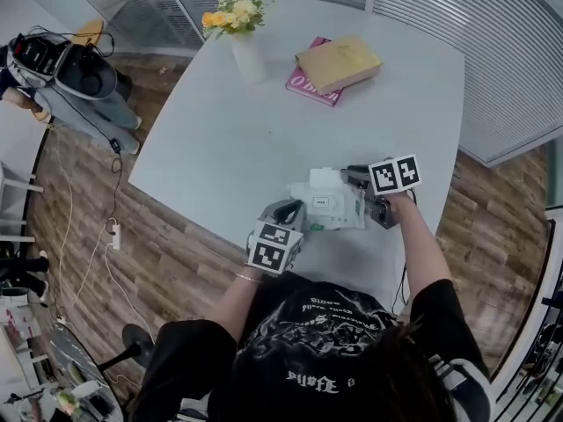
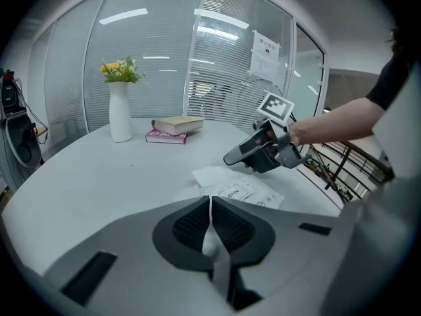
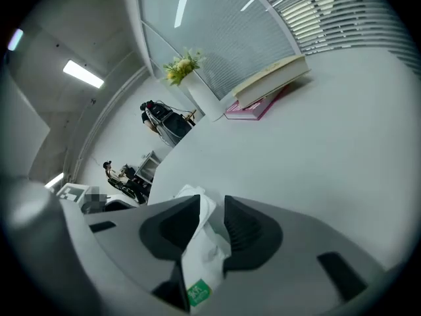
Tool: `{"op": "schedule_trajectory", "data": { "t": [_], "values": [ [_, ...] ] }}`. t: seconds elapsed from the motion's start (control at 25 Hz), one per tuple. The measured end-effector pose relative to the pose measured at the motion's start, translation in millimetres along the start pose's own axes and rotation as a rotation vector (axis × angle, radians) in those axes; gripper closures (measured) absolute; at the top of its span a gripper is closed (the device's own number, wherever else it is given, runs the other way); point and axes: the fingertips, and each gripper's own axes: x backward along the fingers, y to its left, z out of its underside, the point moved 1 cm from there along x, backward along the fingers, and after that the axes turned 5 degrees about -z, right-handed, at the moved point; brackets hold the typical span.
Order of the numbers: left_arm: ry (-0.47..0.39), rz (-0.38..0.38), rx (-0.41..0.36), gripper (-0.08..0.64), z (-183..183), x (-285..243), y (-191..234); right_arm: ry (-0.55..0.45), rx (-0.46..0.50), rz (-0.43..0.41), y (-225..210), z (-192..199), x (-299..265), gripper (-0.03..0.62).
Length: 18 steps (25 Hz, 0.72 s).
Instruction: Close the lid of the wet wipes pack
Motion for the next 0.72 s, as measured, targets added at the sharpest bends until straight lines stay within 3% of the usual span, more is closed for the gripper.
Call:
{"op": "schedule_trajectory", "data": {
  "t": [0.28,0.44,0.72],
  "values": [
    [0.047,-0.005,0.012,0.546,14.2,-6.2,-4.6,-0.024,-0.106,-0.099,0.6,-0.3,-9.4,0.506],
    [0.06,-0.004,0.031,0.546,22.9,-8.9,-2.9,0.007,-0.087,-0.09,1.2,4.4,-13.9,0.54],
    [0.066,-0.01,0.061,0.546,24.4,-9.9,-1.9,-0.032,-0.08,-0.11,8.8,-2.2,-7.3,0.56]
  ]
}}
